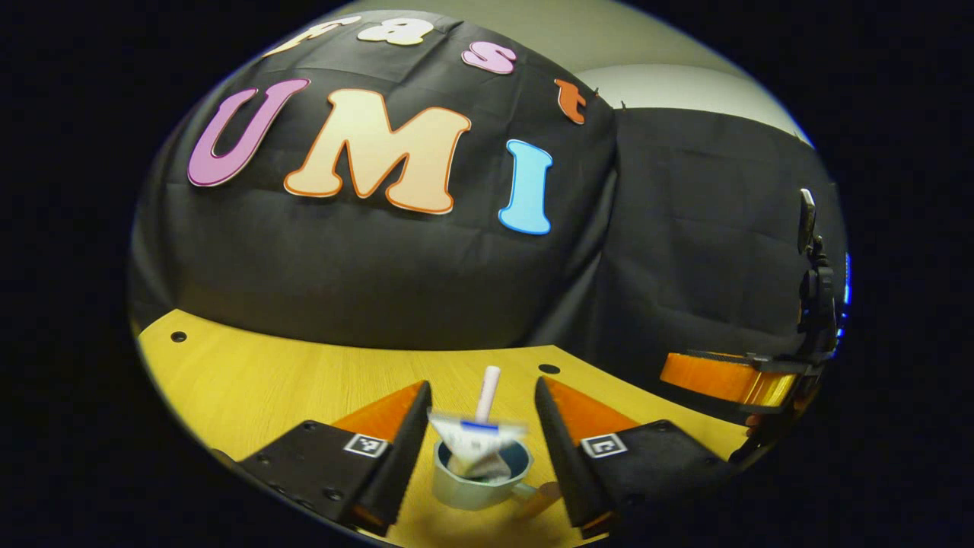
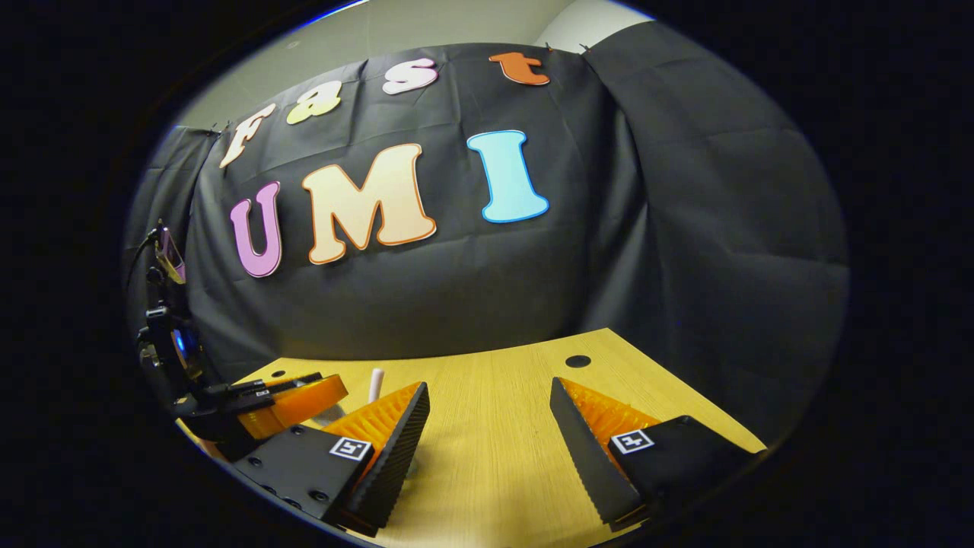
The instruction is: Put the toothbrush and toothpaste on the desktop into the cup, then pick up the cup and place it on the coaster on the desktop.
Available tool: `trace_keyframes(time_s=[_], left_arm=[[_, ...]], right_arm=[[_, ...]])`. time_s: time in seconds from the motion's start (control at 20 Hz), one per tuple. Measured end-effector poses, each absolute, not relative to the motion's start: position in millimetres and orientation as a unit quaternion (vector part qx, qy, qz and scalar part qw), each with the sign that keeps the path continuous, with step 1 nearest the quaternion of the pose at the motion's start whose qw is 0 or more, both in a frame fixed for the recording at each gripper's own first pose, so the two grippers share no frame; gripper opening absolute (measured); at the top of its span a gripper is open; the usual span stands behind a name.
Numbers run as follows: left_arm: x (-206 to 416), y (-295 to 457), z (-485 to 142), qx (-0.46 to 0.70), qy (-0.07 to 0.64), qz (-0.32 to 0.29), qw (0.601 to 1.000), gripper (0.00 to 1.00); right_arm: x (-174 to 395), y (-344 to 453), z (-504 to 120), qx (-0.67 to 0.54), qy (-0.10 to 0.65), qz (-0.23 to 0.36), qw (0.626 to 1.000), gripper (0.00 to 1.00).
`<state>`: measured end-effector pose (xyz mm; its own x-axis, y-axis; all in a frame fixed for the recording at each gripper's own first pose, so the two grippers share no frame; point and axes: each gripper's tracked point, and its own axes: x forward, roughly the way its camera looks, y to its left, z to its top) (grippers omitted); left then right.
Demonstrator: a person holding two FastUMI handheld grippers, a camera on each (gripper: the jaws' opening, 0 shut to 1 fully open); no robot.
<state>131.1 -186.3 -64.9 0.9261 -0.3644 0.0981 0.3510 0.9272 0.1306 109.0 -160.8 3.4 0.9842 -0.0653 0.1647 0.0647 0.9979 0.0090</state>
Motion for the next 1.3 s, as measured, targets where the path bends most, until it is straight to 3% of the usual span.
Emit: trace_keyframes(time_s=[0.05, 0.15, 0.8, 1.1, 1.15, 1.2, 1.25, 1.3], left_arm=[[125.2, -181.2, -56.4, 0.056, -0.065, -0.177, 0.981, 0.92], [112.9, -167.0, -36.7, 0.055, -0.077, -0.16, 0.983, 0.94], [20.5, -18.1, 32.7, 0.083, -0.08, 0.011, 0.993, 0.94], [-1.5, 15.1, 6.7, 0.056, -0.048, 0.059, 0.996, 0.95], [-3.9, 15.3, 2.1, 0.052, -0.043, 0.061, 0.996, 0.95], [-4.4, 14.3, -2.7, 0.048, -0.037, 0.063, 0.996, 0.95], [-7.1, 13.8, -8.1, 0.046, -0.031, 0.065, 0.996, 0.95], [-10.1, 12.9, -13.0, 0.045, -0.026, 0.065, 0.997, 0.95]], right_arm=[[105.3, -153.0, 4.8, 0.002, -0.081, -0.027, 0.996, 0.98], [102.9, -134.8, 8.6, -0.003, -0.074, -0.015, 0.997, 0.98], [117.0, -28.8, -48.4, -0.059, 0.084, 0.099, 0.99, 0.98], [139.7, -26.9, -111.4, -0.085, 0.22, 0.099, 0.967, 0.98], [143.0, -29.2, -118.3, -0.098, 0.239, 0.096, 0.961, 0.94], [147.0, -31.2, -124.3, -0.111, 0.252, 0.094, 0.957, 0.98], [149.4, -36.0, -136.6, -0.124, 0.267, 0.087, 0.952, 0.94], [151.3, -36.9, -142.4, -0.129, 0.283, 0.087, 0.946, 0.98]])
